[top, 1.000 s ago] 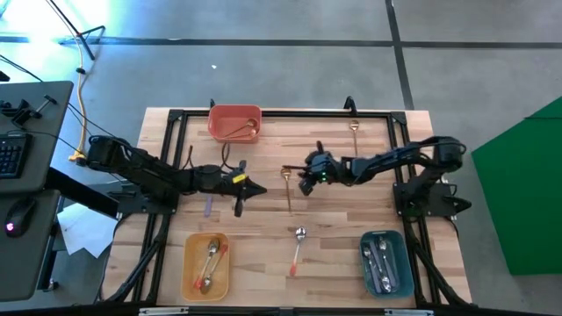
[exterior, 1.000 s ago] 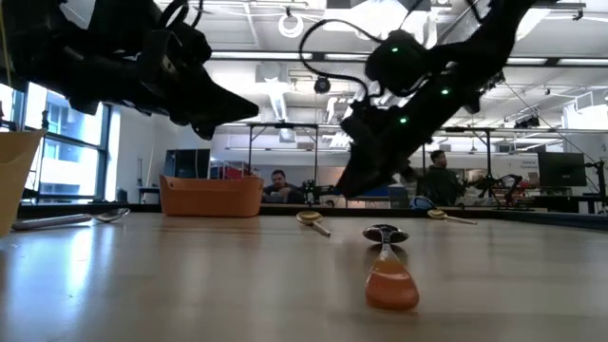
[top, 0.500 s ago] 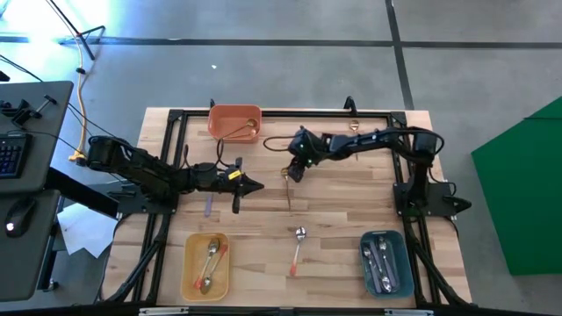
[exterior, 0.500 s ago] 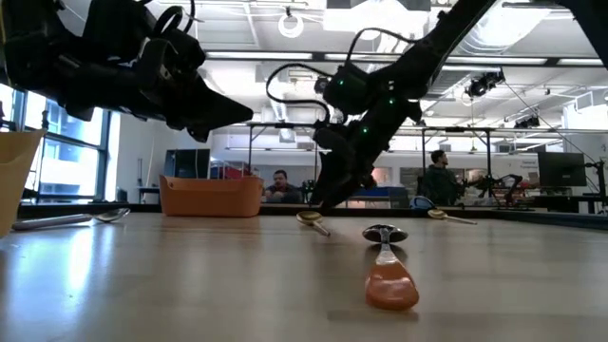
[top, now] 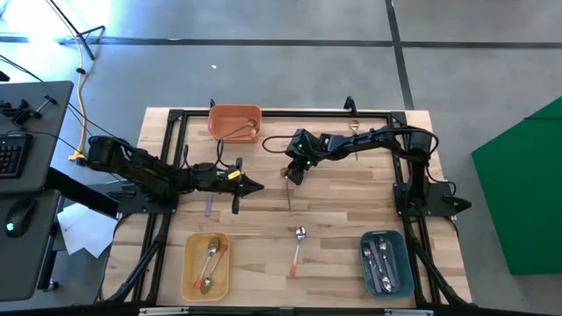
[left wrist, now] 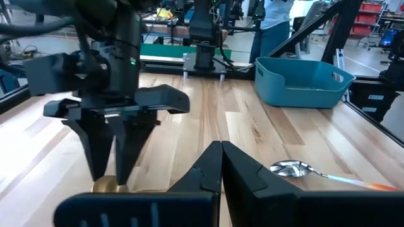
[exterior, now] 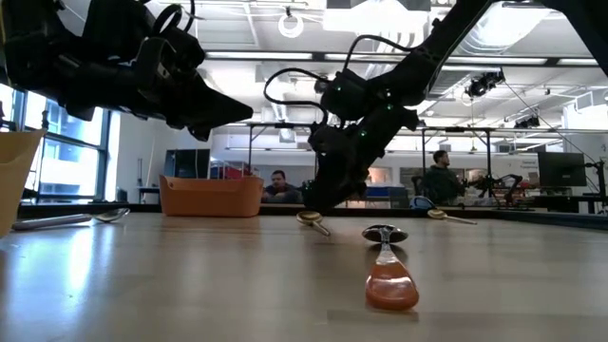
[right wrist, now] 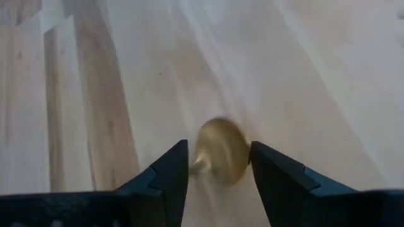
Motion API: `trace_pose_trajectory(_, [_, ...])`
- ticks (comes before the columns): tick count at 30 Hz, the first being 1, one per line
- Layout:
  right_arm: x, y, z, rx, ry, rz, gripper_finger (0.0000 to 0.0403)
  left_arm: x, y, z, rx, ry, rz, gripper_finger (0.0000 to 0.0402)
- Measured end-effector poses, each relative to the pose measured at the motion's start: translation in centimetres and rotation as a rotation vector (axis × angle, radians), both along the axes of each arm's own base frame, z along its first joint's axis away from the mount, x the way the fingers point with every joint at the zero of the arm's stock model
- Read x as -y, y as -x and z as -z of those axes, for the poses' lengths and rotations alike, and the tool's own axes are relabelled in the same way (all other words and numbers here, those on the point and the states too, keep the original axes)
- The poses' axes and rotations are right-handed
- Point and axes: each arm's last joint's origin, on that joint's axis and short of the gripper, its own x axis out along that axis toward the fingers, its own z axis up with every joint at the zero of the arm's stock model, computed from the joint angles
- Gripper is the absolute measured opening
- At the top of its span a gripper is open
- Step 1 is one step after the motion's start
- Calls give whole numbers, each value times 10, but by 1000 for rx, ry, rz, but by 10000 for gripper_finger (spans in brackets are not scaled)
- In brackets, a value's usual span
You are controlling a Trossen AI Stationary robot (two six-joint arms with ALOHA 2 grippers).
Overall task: Sort silverware by color (type)
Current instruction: Put the bottom gold spoon into the orange bin
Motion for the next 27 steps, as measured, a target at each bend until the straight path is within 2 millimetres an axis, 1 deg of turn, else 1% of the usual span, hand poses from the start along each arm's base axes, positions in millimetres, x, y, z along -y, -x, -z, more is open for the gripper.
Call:
trace_pose_trajectory(6, [0,-1,0,9,-1,-11,115,0,0,0,0,0,-2,0])
trace_pose_trajectory(9, [-2,-2,6,-6,-6,-21,82,-3,0,0,0,10,-13,0])
trace_pose_trajectory(11, [-3,-3,13,-21,-5,-29,54,-5,0,0,1,30,-24,0])
trace_pose_trajectory(13, [-3,-4,16,-27,8,-19,24,-7,0,0,1,42,-35,0])
trace_pose_trajectory(14, [-3,-5,17,-24,17,-12,14,-8,0,0,1,45,-40,1])
trace_pose_trajectory(16, [-4,-6,15,-21,50,6,9,-9,0,0,1,45,-46,3])
trace_pose_trajectory(19, [-3,-7,6,17,87,8,14,-11,0,0,1,45,-55,15])
trace_pose_trajectory(23, [-2,-8,-23,123,174,38,4,-11,0,0,-3,44,-63,46])
trace_pose_trajectory(27, [-7,-7,-50,203,253,69,3,-12,0,2,-20,37,-115,84])
